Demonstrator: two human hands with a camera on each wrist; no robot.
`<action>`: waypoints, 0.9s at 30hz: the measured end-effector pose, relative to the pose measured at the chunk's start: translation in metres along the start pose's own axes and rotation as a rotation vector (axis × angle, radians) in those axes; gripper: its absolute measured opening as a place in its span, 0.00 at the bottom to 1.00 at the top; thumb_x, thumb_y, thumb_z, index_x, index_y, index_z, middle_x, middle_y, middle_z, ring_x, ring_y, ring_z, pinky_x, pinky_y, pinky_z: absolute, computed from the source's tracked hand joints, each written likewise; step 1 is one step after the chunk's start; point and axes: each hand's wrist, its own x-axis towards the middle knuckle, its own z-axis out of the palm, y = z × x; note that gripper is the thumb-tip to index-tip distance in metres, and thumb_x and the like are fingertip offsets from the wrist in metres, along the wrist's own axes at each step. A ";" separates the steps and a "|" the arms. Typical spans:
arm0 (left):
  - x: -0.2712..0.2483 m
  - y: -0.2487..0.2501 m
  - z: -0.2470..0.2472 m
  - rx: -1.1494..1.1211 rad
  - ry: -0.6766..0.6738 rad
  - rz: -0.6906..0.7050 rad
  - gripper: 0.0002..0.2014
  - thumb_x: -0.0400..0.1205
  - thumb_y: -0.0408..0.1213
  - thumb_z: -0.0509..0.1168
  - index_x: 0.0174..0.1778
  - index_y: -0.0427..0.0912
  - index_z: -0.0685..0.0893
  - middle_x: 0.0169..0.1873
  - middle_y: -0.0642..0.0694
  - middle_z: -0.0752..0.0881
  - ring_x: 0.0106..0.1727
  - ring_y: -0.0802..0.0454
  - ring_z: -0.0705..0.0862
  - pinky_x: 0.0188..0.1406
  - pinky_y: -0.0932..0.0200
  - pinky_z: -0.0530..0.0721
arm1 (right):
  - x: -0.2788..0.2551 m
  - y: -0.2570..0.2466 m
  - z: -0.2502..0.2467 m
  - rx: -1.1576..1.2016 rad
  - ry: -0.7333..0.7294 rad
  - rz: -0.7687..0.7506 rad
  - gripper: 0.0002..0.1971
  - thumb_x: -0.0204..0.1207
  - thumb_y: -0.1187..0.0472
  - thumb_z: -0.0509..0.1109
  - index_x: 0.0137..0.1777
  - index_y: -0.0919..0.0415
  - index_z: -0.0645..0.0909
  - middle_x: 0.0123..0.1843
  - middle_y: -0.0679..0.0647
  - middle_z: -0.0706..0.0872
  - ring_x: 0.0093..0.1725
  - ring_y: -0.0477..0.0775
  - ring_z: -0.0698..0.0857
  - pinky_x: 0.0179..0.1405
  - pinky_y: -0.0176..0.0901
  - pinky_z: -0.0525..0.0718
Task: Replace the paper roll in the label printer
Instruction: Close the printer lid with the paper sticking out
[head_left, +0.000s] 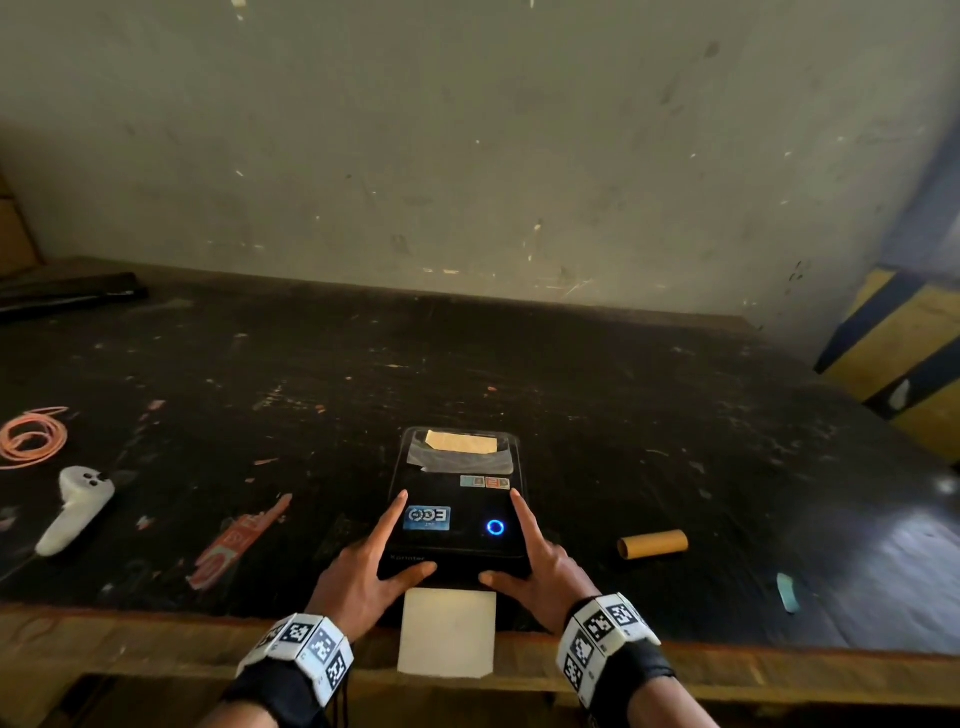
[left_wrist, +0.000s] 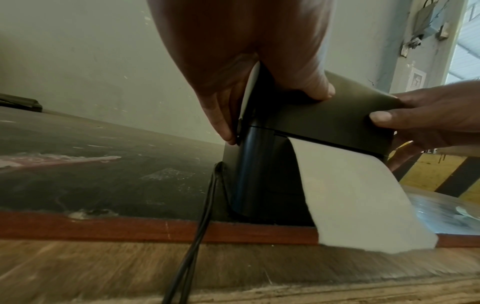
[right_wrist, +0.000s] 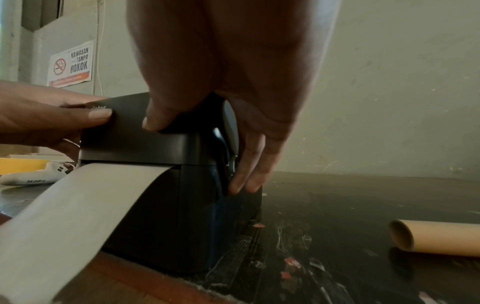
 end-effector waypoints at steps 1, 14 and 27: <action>0.000 0.000 0.000 -0.001 0.000 -0.002 0.45 0.69 0.66 0.64 0.71 0.76 0.37 0.77 0.41 0.66 0.73 0.42 0.72 0.69 0.40 0.75 | 0.000 0.000 0.000 0.001 0.000 -0.002 0.53 0.70 0.42 0.72 0.75 0.34 0.27 0.77 0.58 0.71 0.66 0.57 0.80 0.65 0.57 0.80; 0.001 0.000 0.002 0.030 0.010 -0.031 0.45 0.70 0.64 0.64 0.72 0.75 0.36 0.79 0.41 0.63 0.75 0.41 0.68 0.71 0.41 0.72 | 0.001 0.000 0.000 -0.014 0.007 -0.003 0.53 0.70 0.42 0.71 0.76 0.35 0.27 0.76 0.59 0.71 0.65 0.58 0.80 0.63 0.57 0.81; -0.001 0.003 -0.001 0.009 0.000 -0.025 0.45 0.68 0.66 0.63 0.72 0.75 0.38 0.78 0.42 0.65 0.75 0.43 0.69 0.72 0.43 0.72 | -0.001 0.000 -0.001 0.011 -0.005 -0.013 0.53 0.69 0.42 0.71 0.75 0.33 0.27 0.77 0.58 0.71 0.69 0.58 0.78 0.67 0.60 0.78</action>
